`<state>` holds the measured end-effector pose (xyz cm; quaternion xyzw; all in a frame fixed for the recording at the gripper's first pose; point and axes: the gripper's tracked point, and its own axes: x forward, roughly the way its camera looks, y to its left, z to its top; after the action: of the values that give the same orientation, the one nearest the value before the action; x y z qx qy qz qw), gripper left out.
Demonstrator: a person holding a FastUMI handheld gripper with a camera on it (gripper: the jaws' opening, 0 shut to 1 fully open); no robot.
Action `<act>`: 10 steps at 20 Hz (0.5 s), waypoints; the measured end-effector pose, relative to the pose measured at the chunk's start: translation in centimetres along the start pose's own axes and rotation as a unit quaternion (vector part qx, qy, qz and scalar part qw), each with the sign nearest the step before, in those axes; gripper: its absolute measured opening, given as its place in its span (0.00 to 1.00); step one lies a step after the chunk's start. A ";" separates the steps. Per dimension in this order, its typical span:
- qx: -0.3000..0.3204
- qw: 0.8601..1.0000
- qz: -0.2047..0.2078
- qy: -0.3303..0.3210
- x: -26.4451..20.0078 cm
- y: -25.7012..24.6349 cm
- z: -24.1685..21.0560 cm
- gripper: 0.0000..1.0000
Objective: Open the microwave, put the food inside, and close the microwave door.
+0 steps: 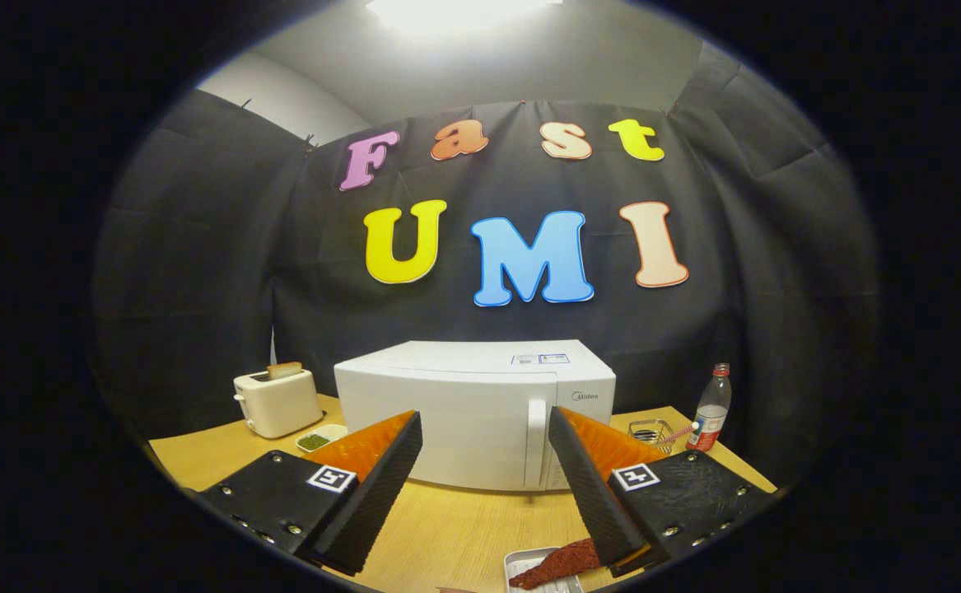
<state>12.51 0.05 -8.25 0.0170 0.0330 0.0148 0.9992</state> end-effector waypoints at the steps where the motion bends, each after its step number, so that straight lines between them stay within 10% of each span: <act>1: -0.010 1.000 -0.010 0.001 0.8 -0.4 -0.7 0.97; 10: 0.003 0.998 -0.046 0.051 7.7 -2.5 -6.4 0.97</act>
<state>19.82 -1.99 -15.26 0.0174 0.0847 -0.0302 0.9958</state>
